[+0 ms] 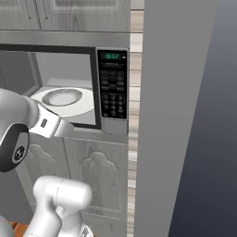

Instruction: Pick the hotdog bun from the counter and place it in the microwave. Then turn on the microwave.

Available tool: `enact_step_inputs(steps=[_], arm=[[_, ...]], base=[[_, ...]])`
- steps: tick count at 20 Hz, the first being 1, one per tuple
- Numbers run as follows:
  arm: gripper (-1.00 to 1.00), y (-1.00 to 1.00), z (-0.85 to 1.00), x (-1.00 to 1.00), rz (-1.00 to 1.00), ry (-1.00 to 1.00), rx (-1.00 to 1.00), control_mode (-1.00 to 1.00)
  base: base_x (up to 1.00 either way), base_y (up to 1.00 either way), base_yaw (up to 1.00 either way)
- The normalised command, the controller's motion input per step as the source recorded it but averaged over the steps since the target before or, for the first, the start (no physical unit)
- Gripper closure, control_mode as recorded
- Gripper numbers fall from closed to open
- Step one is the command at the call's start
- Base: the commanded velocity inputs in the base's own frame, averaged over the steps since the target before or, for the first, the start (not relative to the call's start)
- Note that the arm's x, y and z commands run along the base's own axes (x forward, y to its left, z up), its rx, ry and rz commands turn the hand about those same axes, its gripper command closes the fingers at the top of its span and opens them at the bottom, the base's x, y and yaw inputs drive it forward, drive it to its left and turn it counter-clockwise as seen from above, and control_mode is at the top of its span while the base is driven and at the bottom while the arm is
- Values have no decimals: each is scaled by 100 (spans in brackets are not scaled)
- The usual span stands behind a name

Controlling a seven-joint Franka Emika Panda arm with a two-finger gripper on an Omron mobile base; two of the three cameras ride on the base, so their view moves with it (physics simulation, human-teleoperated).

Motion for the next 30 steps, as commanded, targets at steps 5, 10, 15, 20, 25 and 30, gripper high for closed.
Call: enact_step_inputs(steps=[5,10,15,20,25,30], arm=[[-100,0,0,0,0,0,0,100],[-100,0,0,0,0,0,0,100],[-100,0,0,0,0,0,0,100],[-100,0,0,0,0,0,0,100],[-100,0,0,0,0,0,0,100],[-100,0,0,0,0,0,0,100]], base=[[-5,-1,0],[-44,0,0],[-57,0,-1],[-62,0,-2],[-63,0,-2],[-61,0,-1]])
